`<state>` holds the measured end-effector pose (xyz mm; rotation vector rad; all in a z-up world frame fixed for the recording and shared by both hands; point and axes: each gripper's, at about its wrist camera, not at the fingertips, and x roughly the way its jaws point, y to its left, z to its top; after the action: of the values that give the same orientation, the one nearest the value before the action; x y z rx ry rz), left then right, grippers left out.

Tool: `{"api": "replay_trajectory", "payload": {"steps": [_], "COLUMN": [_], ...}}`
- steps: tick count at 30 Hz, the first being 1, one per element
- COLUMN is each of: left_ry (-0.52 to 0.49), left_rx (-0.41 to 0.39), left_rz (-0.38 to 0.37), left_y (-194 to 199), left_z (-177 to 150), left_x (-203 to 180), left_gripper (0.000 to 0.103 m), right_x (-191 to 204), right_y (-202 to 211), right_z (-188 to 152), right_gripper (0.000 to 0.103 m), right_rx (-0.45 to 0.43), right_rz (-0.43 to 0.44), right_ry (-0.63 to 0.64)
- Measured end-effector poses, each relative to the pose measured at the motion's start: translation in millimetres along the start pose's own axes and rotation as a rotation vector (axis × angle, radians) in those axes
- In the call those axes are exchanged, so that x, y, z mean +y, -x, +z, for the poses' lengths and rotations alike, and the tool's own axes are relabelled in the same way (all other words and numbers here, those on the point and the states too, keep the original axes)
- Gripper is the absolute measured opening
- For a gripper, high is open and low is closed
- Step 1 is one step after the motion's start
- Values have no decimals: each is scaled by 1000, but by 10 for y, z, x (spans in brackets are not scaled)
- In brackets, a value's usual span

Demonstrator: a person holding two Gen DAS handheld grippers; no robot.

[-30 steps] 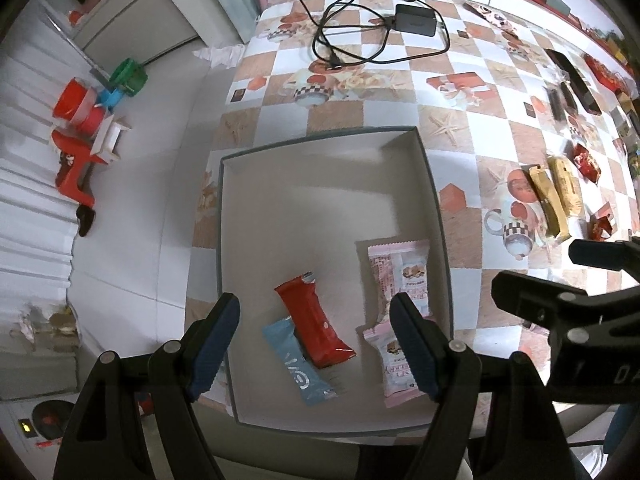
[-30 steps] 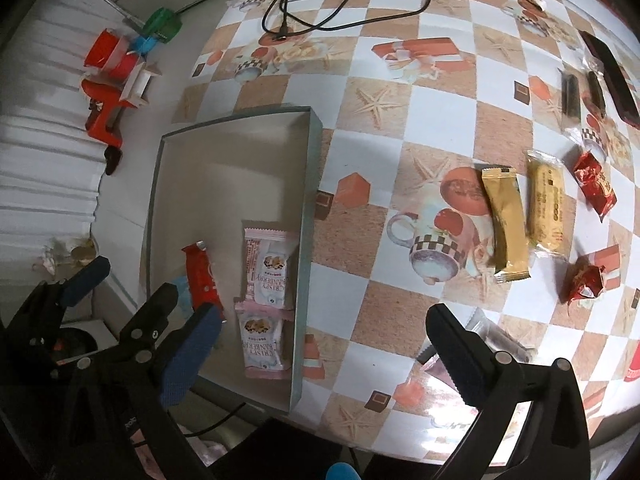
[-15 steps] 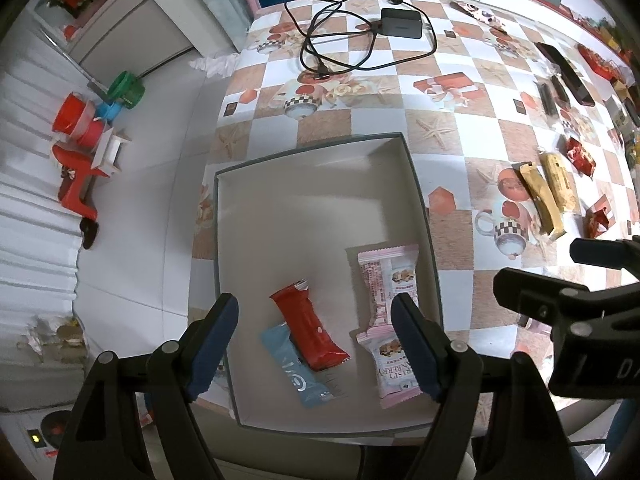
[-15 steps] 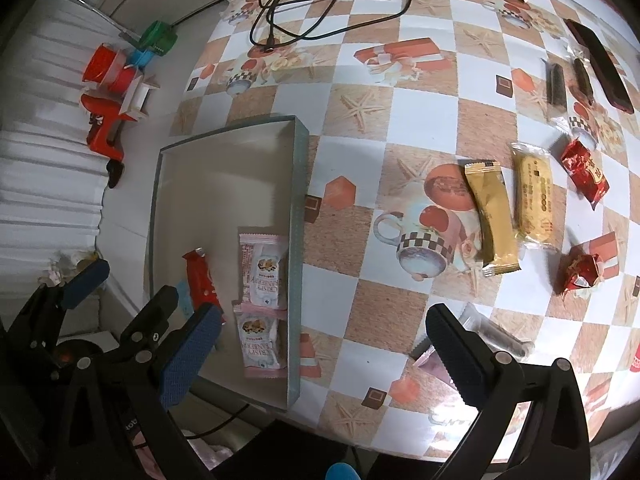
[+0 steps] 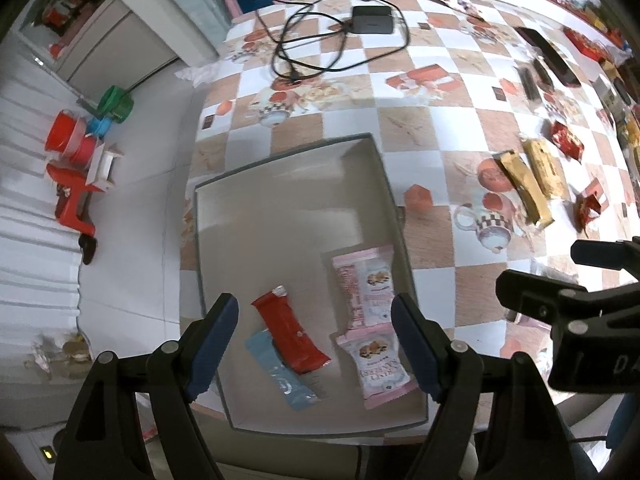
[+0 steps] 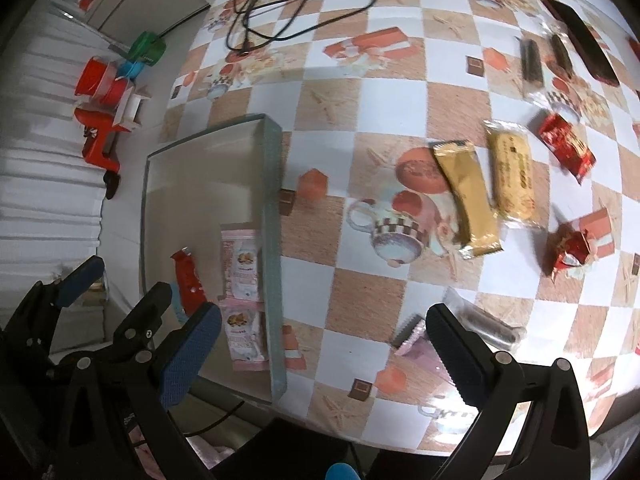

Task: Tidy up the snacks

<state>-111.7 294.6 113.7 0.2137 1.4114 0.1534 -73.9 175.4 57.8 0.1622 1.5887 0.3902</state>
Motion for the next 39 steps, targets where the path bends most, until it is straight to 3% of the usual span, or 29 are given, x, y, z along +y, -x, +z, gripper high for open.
{"api": "replay_trajectory", "payload": {"steps": [5, 11, 21, 24, 29, 31, 34, 39], "left_ry": [-69, -214, -392, -447, -643, -637, -546, -288], "left_rx": [38, 116, 222, 196, 82, 84, 110, 210], "left_rz": [-51, -149, -232, -203, -117, -140, -186, -269], "left_y": [-66, -190, -436, -435, -380, -376, -416, -648], "left_z": [13, -38, -160, -174, -295, -276, -96, 402], "left_x": [-249, -743, -1540, -1740, -2125, -2195, -2204, -2010], "left_gripper": [82, 82, 82, 82, 82, 82, 82, 82], "right_x": [-299, -984, -2040, -2186, -2350, -2357, -2412, -2445], "right_y": [-27, -114, -287, -309, -324, -341, -365, -374], "right_z": [-73, -238, -736, -828, -899, -889, -938, -1014], "right_gripper": [103, 103, 103, 103, 103, 103, 103, 103], "right_rx": [15, 65, 184, 200, 212, 218, 227, 229], "right_rz": [-24, -102, -184, -183, -198, -200, -196, -203], "right_ry": [-63, -212, -428, -456, -463, -463, -466, -449]}}
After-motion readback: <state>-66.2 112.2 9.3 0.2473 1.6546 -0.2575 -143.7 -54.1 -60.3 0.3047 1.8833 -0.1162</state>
